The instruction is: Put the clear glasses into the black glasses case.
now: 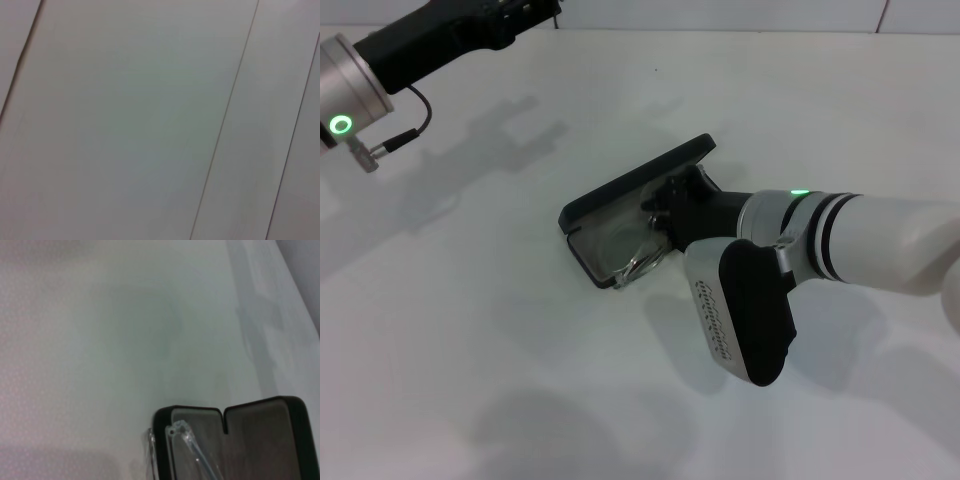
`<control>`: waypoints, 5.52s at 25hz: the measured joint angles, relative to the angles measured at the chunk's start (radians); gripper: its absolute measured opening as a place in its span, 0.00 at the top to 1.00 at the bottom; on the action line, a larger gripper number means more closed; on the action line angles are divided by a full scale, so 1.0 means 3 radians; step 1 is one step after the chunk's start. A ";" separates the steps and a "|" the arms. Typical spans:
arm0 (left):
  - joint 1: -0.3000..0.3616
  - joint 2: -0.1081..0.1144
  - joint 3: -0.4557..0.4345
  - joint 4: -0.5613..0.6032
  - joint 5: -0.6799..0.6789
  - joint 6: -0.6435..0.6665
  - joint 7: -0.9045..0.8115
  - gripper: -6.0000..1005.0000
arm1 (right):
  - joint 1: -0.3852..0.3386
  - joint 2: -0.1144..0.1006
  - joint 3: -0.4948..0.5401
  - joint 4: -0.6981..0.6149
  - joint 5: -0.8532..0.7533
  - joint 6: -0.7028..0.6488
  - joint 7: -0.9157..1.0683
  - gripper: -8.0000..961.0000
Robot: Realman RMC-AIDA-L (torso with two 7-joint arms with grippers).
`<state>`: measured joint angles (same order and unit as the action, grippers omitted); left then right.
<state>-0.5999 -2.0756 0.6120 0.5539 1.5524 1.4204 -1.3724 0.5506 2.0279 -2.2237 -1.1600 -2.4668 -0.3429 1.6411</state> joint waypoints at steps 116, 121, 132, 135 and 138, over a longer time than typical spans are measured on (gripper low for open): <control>-0.0153 -0.0092 0.2282 -0.0357 -0.0146 -0.1725 -0.0102 0.23 | -0.0461 -0.0034 0.4272 0.1921 0.4050 -0.3353 -0.1541 0.42; -0.0089 -0.0085 0.2351 -0.0327 -0.0352 -0.1631 0.0022 0.23 | -0.0437 -0.0035 0.4216 0.1923 0.4052 -0.3309 -0.1609 0.41; 0.0292 0.0109 0.2317 0.0010 -0.0916 0.0467 0.0585 0.23 | -0.0034 -0.0342 0.3667 0.1879 0.3369 -0.4144 -0.1216 0.37; 0.0471 0.0180 0.2315 0.0025 -0.0920 0.0828 0.0842 0.23 | -0.0029 -0.0287 0.3668 0.1846 0.3198 -0.4312 -0.1414 0.27; 0.0623 0.0191 0.2271 0.0047 -0.0918 0.0917 0.0970 0.23 | -0.0058 -0.0224 0.3652 0.1843 0.3159 -0.4390 -0.1659 0.18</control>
<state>-0.4131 -2.0183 1.2933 0.5681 1.2770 1.6955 -1.0815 0.5331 1.9606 -1.1280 -0.6070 -1.5192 -1.6599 1.1435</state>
